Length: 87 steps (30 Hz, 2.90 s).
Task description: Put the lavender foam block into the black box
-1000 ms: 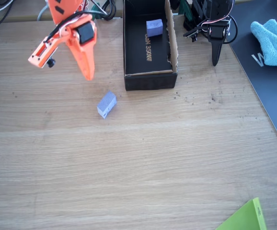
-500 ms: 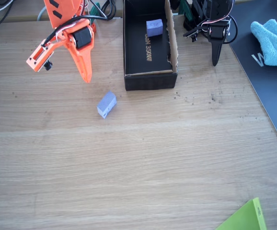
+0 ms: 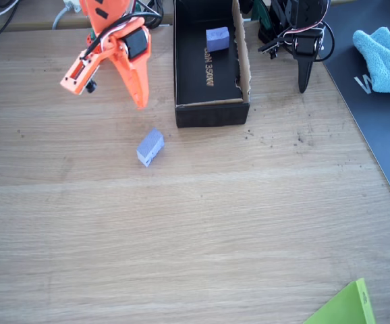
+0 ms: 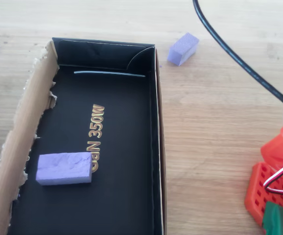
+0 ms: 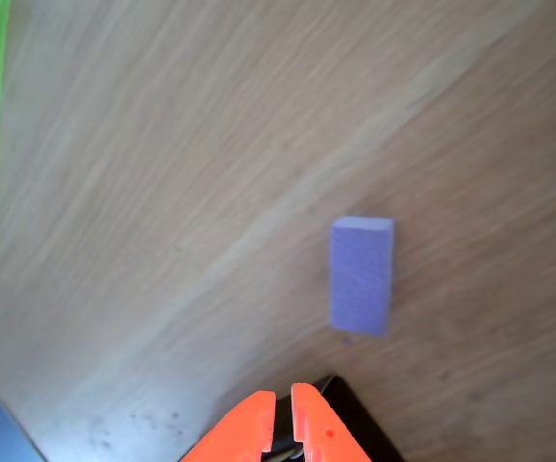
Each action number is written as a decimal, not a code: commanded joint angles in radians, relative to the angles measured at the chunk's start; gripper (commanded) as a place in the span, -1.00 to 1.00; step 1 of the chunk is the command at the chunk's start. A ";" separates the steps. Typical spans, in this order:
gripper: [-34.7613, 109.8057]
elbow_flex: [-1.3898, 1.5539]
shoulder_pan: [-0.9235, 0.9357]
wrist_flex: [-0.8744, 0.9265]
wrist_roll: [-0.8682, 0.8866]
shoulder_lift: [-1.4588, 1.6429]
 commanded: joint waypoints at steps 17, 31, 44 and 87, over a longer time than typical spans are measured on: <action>-0.50 0.028 0.011 0.087 0.008 0.077; -0.48 0.035 0.034 0.026 0.012 0.083; -0.52 0.038 0.066 -0.055 0.000 0.060; -0.18 -0.002 0.112 0.021 0.064 -0.060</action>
